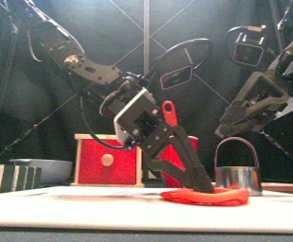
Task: Get the cutter from the drawer then cut the dough then place the extra dough in the bowl
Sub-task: Place the extra dough in the bowl
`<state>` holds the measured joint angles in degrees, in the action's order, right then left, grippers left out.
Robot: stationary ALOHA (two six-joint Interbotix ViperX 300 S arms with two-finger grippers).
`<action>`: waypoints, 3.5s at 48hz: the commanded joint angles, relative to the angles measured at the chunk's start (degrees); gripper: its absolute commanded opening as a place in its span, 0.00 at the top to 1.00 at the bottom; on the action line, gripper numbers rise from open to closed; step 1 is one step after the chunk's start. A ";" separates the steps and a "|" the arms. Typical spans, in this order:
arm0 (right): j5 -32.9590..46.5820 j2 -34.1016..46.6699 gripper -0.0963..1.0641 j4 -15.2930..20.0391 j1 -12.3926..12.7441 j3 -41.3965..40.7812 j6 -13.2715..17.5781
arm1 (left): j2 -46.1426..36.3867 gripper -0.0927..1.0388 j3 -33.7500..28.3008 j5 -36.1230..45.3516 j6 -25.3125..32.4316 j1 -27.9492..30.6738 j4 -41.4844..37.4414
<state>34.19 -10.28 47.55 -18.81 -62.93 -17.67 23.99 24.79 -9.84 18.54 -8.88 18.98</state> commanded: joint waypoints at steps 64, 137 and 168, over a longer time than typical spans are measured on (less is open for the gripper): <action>-2.02 -1.41 0.21 0.35 2.72 0.44 0.18 | -75.94 0.43 48.69 0.00 0.18 27.16 -4.13; -3.60 0.62 0.21 -0.09 3.16 1.58 0.09 | -68.20 0.15 51.77 6.24 1.32 34.54 -37.97; -3.60 1.05 0.21 -0.18 3.78 2.29 0.09 | -68.20 0.15 51.15 8.35 1.67 35.07 -43.42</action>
<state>30.41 -8.61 47.55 -15.29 -61.79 -17.58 -44.30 77.34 -1.23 20.21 26.02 -24.17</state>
